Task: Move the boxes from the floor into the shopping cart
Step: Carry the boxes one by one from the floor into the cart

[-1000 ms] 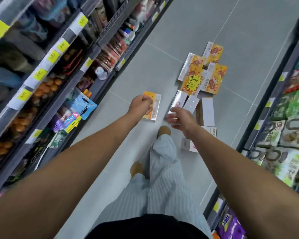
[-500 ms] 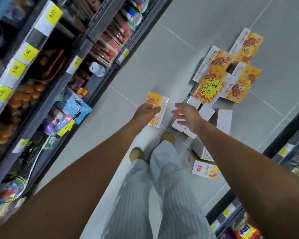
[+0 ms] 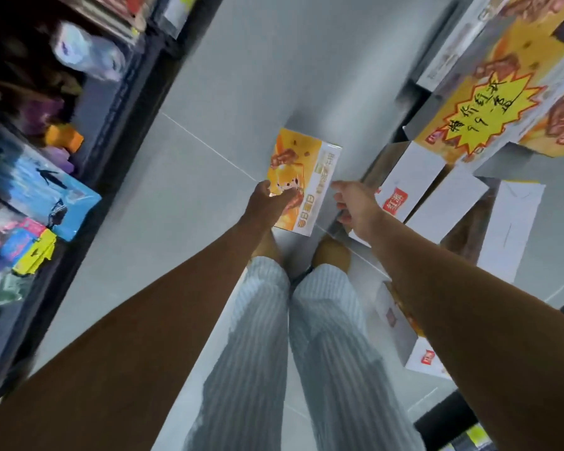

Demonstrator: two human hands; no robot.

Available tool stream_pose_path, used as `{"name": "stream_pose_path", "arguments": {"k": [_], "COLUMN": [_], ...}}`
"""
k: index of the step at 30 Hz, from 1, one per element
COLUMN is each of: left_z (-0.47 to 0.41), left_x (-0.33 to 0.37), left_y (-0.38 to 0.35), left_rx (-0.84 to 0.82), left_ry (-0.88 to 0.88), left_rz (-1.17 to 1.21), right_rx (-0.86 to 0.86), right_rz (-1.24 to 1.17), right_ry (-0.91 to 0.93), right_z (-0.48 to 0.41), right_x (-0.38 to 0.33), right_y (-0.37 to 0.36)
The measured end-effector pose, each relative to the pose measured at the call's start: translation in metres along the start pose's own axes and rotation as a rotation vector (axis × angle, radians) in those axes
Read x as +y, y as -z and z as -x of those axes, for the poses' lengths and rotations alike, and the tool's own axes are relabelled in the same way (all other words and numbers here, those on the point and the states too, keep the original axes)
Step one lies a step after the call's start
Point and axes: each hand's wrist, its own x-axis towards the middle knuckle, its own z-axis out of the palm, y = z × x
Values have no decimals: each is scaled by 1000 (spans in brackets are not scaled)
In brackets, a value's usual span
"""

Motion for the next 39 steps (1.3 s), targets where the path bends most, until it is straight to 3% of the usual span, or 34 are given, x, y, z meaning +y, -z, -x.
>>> {"name": "stream_pose_path", "arguments": {"k": [8,15,22,28,34,39], "left_z": [-132,-163,-141,-96,-45,15], "left_x": [-43,-51,-41,-22,32,67], "left_y": [-24,-10,2,25,57,75], "left_rx": [73,-69,-1,53,-69,-16], "left_ry": [82,112,33,-107,-257,-339], "left_rz": [-135,-55,-142,-95,56,27], "right_rx": [-79,-80,-9,-65,-67,-73], "right_rz": [-110,-301,-329,-338,-359,-333], "right_ry": [-52,-45,-80,47,112,221], "right_z": [-114,-144,-119,-78,-27,34], "right_x": [46,52,50,36,-5,-34], "right_y": [-48,-70,-61,-49,-37,-16]}}
